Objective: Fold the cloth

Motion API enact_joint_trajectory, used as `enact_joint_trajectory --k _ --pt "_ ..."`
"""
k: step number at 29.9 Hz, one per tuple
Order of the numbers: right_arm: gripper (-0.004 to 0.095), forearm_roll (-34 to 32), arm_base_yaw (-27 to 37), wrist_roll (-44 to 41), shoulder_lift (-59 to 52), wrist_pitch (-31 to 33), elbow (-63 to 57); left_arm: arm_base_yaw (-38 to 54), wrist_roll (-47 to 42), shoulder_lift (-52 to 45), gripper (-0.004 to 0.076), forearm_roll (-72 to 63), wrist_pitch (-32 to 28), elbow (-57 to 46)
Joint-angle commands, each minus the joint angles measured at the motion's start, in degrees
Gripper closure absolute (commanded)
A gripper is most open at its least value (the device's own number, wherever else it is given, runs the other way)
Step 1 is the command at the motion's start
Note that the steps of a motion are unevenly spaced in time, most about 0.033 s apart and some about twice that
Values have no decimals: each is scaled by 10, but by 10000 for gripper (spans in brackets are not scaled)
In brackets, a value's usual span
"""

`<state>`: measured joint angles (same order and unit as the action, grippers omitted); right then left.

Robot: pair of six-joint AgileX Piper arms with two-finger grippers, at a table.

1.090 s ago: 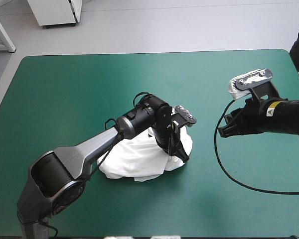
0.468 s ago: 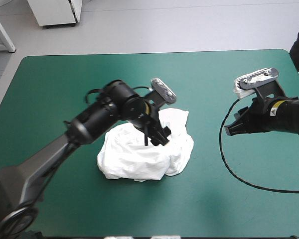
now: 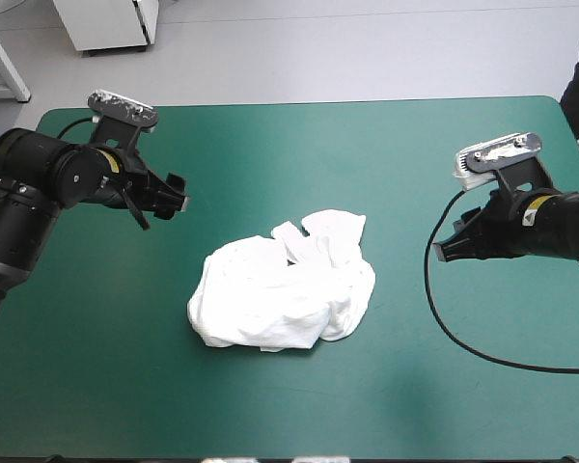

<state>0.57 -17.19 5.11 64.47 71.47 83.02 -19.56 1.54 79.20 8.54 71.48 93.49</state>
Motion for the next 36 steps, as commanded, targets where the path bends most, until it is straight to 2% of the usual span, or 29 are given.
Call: enact_joint_trajectory --k 1,9,15,24,26,32,36 --pt "575 0 -1 0 -10 -16 15 39 -5 -4 52 -24 -47 -55" --pt "575 -1 -1 0 6 -33 15 38 -7 62 52 -39 -89 -147" --pt "575 -1 -1 0 38 -40 15 23 0 129 52 -52 -132 -151" --pt "575 -6 -1 0 85 -44 15 15 6 205 62 -98 -164 -151" --pt "575 -6 -1 0 88 -47 15 15 7 212 110 -102 -173 -151" --pt "575 -6 -1 2 90 -57 15 15 13 240 380 -123 -174 -151" --pt "575 -6 -1 2 90 -57 15 15 19 266 455 -145 -174 -151"
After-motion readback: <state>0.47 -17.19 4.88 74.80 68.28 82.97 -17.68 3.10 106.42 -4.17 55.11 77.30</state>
